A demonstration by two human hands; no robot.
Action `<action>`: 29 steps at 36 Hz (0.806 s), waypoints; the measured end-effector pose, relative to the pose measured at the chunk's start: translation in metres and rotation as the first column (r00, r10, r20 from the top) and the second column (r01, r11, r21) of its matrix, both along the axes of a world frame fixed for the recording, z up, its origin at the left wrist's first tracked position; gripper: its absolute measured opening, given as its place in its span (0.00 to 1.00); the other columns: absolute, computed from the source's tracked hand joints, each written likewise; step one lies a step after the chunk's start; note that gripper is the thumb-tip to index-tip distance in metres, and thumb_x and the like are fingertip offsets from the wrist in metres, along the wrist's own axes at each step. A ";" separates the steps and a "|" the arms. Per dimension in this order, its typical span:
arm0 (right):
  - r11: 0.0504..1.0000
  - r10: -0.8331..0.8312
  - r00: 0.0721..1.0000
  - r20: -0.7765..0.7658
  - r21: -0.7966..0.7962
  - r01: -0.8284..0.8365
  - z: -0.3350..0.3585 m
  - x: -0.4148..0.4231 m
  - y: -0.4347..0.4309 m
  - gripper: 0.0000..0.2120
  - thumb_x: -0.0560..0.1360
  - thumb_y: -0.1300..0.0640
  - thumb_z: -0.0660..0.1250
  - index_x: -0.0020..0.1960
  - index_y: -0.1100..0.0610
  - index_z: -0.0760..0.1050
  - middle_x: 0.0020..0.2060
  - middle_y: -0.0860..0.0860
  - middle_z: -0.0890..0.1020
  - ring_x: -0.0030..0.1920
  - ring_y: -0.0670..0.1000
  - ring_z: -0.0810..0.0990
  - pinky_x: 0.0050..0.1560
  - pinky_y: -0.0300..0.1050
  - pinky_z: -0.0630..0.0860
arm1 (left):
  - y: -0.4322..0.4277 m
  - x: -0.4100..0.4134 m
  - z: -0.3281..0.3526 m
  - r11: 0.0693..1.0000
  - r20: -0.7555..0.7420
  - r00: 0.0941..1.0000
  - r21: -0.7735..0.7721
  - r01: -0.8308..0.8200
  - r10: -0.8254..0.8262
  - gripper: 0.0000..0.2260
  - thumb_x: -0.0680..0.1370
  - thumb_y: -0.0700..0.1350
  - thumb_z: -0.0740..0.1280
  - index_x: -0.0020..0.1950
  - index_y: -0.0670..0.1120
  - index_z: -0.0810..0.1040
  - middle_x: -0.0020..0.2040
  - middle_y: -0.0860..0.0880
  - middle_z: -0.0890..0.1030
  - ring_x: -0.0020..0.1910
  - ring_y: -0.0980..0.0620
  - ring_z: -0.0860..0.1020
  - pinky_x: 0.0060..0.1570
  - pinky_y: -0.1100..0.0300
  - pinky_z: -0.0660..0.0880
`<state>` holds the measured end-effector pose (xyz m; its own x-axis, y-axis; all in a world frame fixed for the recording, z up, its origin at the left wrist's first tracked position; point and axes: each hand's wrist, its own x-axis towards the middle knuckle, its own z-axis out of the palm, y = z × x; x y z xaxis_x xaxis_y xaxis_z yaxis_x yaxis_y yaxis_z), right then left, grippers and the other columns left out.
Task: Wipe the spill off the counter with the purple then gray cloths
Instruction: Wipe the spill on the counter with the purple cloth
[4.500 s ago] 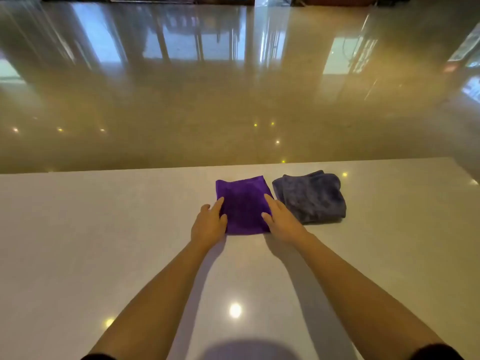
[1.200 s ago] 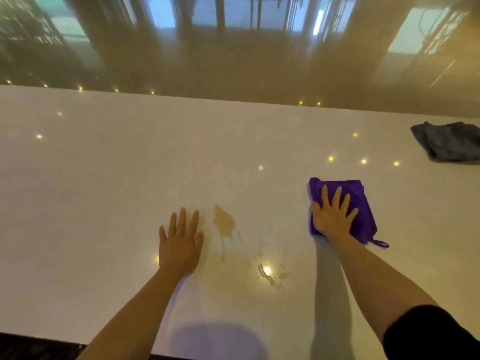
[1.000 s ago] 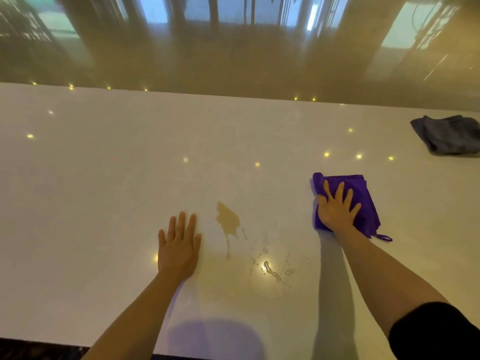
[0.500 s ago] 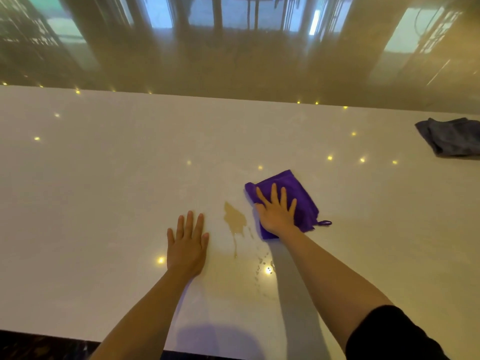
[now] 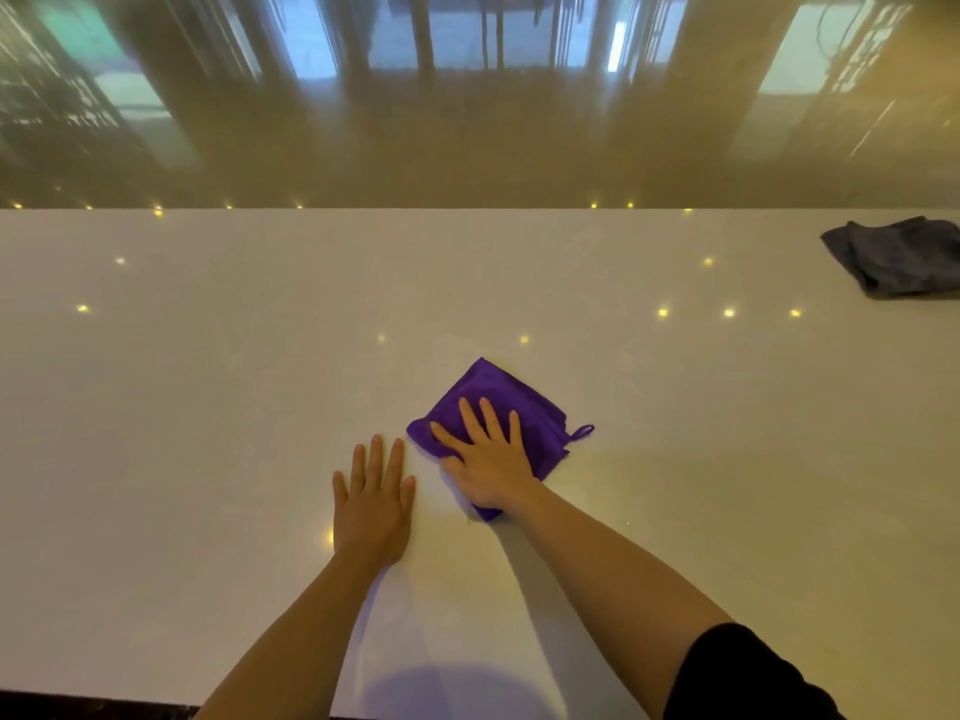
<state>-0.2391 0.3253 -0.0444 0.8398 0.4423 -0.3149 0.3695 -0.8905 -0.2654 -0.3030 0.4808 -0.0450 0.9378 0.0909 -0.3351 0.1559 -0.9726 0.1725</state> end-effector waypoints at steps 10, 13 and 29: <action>0.981 0.191 0.980 0.049 0.006 -0.192 -0.003 -0.046 -0.015 0.24 0.80 0.45 0.46 0.74 0.42 0.45 0.77 0.52 0.44 0.75 0.58 0.38 0.71 0.62 0.34 | 0.001 -0.002 -0.002 1.000 0.009 1.000 0.001 0.029 -0.029 0.25 0.81 0.53 0.44 0.74 0.49 0.37 0.77 0.45 0.39 0.76 0.45 0.37 0.74 0.45 0.41; 0.980 0.201 0.980 0.013 -0.014 -0.201 0.005 -0.061 -0.019 0.24 0.80 0.45 0.47 0.74 0.42 0.45 0.77 0.52 0.45 0.75 0.58 0.39 0.71 0.63 0.35 | 0.000 -0.003 0.000 1.000 0.018 1.000 -0.020 0.018 -0.017 0.25 0.81 0.53 0.44 0.75 0.49 0.38 0.77 0.45 0.39 0.76 0.45 0.37 0.74 0.45 0.41; 0.939 0.186 0.957 0.223 -0.327 -0.107 0.015 -0.136 -0.066 0.24 0.72 0.38 0.50 0.67 0.41 0.66 0.66 0.42 0.74 0.75 0.52 0.51 0.70 0.56 0.38 | 0.001 -0.003 -0.001 1.000 0.048 0.999 -0.023 -0.005 0.006 0.24 0.80 0.53 0.41 0.74 0.51 0.37 0.77 0.46 0.39 0.76 0.46 0.39 0.74 0.46 0.41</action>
